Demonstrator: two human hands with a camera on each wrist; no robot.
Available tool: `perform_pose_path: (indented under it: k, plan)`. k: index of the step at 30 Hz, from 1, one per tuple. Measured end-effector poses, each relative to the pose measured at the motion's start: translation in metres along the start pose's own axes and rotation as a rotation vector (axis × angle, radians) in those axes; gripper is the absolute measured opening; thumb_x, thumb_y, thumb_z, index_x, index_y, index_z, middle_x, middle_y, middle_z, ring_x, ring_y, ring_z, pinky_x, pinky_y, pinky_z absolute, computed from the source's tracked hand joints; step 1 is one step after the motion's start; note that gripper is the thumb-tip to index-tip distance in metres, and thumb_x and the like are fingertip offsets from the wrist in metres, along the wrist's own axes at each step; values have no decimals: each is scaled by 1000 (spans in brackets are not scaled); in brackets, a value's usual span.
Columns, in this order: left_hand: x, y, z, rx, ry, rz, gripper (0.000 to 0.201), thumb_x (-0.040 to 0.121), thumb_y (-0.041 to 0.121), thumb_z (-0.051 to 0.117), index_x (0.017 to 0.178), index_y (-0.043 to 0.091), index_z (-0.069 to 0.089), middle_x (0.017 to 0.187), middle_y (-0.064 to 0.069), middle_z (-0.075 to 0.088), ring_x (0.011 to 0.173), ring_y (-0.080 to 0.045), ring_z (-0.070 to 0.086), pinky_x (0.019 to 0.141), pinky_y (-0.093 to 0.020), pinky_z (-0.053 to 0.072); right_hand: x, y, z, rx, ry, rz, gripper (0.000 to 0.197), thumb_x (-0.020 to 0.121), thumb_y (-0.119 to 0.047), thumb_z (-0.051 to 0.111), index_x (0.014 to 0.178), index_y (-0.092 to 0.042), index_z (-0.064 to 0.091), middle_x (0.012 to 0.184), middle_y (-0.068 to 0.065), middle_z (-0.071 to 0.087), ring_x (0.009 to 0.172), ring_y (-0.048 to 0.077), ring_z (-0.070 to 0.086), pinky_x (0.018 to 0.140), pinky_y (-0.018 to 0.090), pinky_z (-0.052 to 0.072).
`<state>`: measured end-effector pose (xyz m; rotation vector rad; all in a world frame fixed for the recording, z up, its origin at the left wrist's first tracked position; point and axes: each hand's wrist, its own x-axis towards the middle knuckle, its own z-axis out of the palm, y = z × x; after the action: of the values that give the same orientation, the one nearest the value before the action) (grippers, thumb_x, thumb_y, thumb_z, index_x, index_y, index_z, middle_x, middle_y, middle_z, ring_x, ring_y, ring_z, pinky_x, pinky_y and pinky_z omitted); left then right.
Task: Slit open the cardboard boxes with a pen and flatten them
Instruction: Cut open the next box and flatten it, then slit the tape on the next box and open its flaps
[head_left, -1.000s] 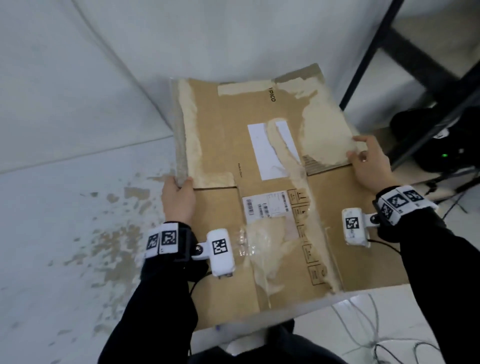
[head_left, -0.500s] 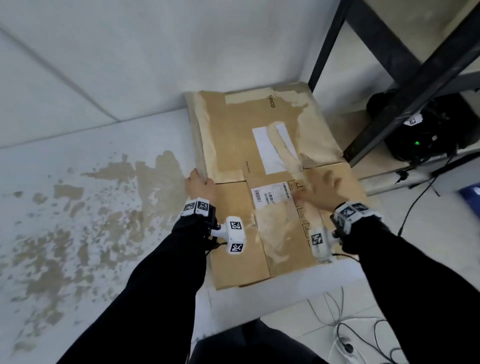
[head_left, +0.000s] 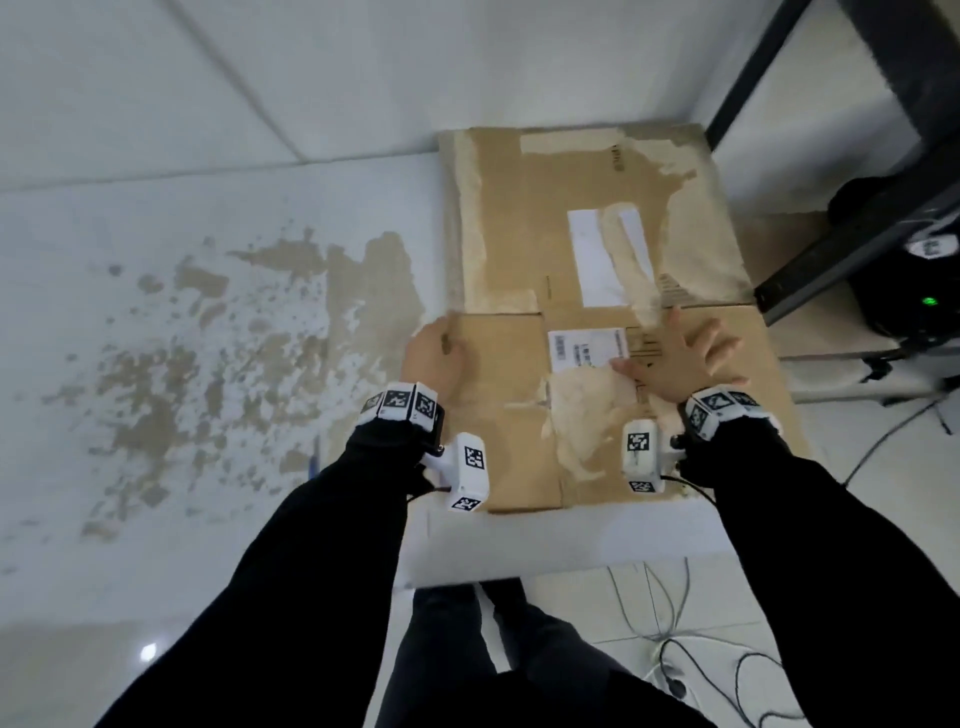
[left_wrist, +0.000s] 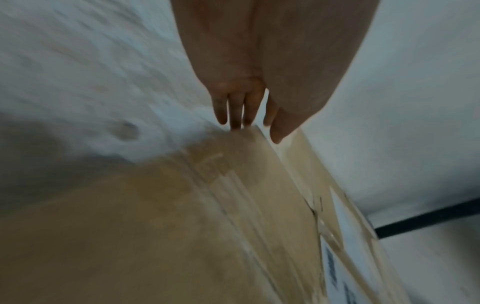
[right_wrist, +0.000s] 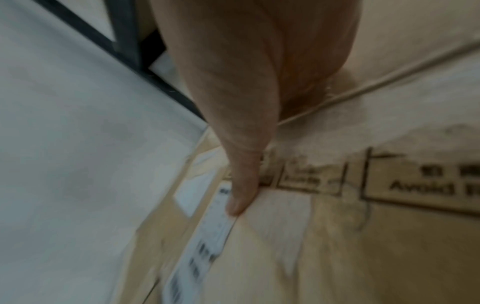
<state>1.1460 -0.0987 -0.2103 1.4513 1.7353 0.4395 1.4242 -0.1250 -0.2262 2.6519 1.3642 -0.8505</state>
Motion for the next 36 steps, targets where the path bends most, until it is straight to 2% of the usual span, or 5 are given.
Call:
perform_pose_path:
  k: [6,14,23,28,36]
  plan:
    - [-152,-95,-44,-486,139,-150,19,99,13,46,98,5,63,77,-4,68,59,-15,64,53,-23,46,-100,-57,46,333,257,-599,22,90,-10,55,110,-6,60,118,15,58,114,30,50,100,32,35]
    - [-342,-291,-28,-688,441,-833,21,98,18,49,80,10,58,74,-10,61,54,-15,55,48,-22,38,-288,-171,156,49,-1204,-946,13,99,-18,46,105,-16,57,90,2,65,78,15,64,69,23,52]
    - [-489,-439,-2,-1162,551,-1452,16,97,16,51,100,3,58,74,-13,59,64,-24,54,60,-27,33,-403,-265,361,-679,-1143,-972,22,95,-16,48,111,-4,57,92,9,57,61,11,51,53,21,39]
    - [-521,-507,-77,-1191,517,-1454,15,98,12,50,88,2,56,69,-15,59,56,-23,55,62,-27,35,-419,-316,428,-803,-927,-786,26,96,-17,45,70,-24,45,78,2,56,56,11,50,52,20,39]
    - [-499,-620,-280,-1113,764,-1169,27,97,17,51,113,-3,58,80,-8,64,66,-20,60,55,-26,40,-472,-407,486,-503,-865,-298,15,97,-12,46,91,-2,55,85,13,60,71,24,56,59,28,40]
